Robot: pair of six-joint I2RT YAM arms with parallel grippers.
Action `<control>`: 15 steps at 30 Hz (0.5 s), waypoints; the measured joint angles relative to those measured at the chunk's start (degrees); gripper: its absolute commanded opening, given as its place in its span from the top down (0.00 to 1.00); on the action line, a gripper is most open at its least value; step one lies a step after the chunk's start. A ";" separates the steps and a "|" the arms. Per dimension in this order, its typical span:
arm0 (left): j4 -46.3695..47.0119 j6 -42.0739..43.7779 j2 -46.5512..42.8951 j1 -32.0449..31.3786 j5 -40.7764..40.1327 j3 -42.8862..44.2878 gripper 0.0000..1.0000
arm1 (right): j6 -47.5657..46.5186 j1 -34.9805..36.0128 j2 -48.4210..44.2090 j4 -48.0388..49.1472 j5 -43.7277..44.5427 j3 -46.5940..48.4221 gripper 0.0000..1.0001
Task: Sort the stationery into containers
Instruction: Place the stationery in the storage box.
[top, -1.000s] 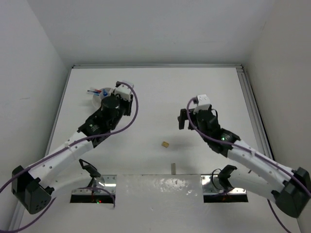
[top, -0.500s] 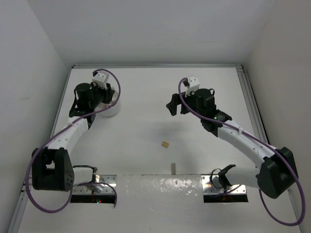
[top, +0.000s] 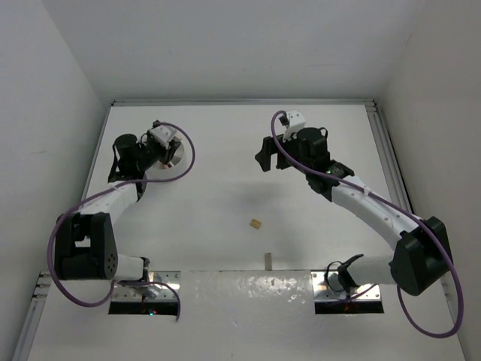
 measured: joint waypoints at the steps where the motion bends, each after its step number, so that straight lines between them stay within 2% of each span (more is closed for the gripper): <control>1: 1.22 0.70 0.04 0.17 0.07 -0.79 1.00 | 0.00 0.00 0.11 -0.17 0.00 0.39 0.11; 15: 9.27 2.01 3.13 0.15 0.24 -6.12 1.00 | -0.85 -0.02 0.24 -4.68 0.04 2.27 0.12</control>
